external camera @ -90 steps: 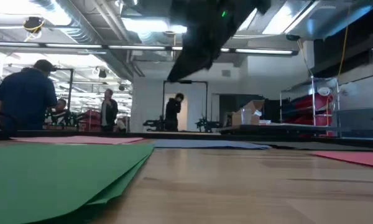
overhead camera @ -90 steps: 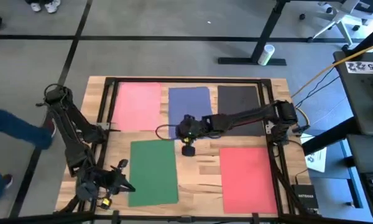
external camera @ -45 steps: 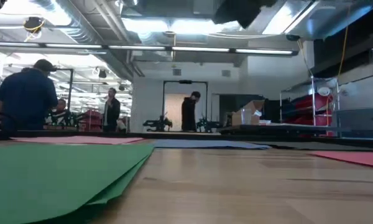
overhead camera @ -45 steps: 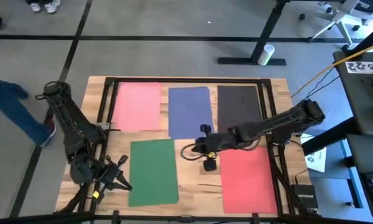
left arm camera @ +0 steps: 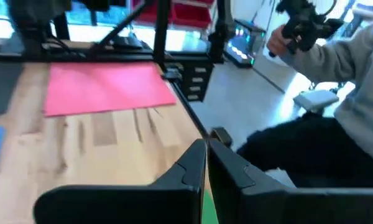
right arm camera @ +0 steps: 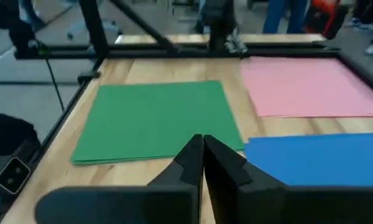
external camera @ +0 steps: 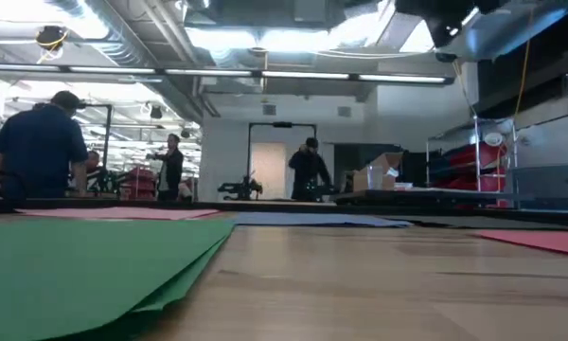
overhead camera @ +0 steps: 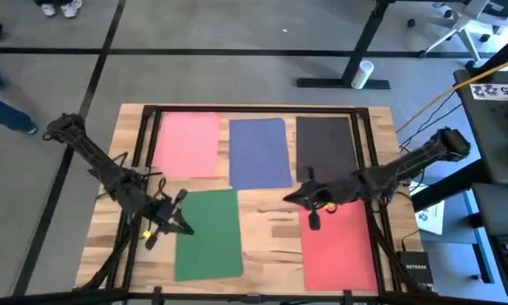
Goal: Organize paper
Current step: Adjust the papers on the table
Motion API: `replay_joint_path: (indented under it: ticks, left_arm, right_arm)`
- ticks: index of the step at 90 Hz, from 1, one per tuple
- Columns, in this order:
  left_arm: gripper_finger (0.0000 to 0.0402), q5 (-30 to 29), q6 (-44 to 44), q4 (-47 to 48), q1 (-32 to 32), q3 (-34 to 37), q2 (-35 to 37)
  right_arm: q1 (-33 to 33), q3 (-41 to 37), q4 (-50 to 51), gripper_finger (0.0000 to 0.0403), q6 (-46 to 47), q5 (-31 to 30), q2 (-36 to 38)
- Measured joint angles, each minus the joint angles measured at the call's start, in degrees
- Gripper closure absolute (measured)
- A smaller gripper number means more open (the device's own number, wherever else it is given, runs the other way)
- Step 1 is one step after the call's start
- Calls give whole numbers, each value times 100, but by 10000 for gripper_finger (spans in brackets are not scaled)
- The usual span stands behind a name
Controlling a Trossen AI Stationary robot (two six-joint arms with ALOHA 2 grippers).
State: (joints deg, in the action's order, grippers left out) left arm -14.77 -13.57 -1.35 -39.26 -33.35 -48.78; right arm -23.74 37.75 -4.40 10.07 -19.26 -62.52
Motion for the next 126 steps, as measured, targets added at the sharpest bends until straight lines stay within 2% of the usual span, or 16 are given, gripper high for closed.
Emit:
replay_joint_path:
  ticks: [22,40,55,72,77,85,93,107,114,126]
  left_arm:
    - [402,21,139,77,529,628,1155]
    - [402,-180,32,161,719,1336,2303]
    - [402,-384,-141,665,877,1743,3337]
    - [402,-410,-209,1653,1128,1771,4519]
    - [402,-410,-260,1975,1214,1771,4873]
    - [402,-466,-385,2322,1331,1697,4853]
    - [402,-463,-413,2335,1393,1738,4859]
    - [402,-459,-284,2105,1452,1794,4858]
    - [402,-463,-105,1759,1494,1929,4853]
    - [402,-472,35,920,1523,2506,4853]
  right_arm:
    - [-29,-1122,-992,403,-546,-369,1496]
    - [-29,-1944,-1212,403,-753,-666,2921]
    - [-29,-2436,-1221,403,-967,-1136,3962]
    - [-25,-2815,-1230,403,-1302,-1460,4926]
    - [-25,-2898,-1154,403,-1413,-1713,5147]
    - [-25,-2981,-954,403,-1526,-2219,5455]
    - [-25,-3033,-759,403,-1600,-2416,5747]
    - [-25,-3265,-774,403,-1673,-2424,6260]
    - [-25,-3407,-912,403,-1731,-2381,6219]
    - [-25,-3736,-1222,403,-1654,-2160,6225]
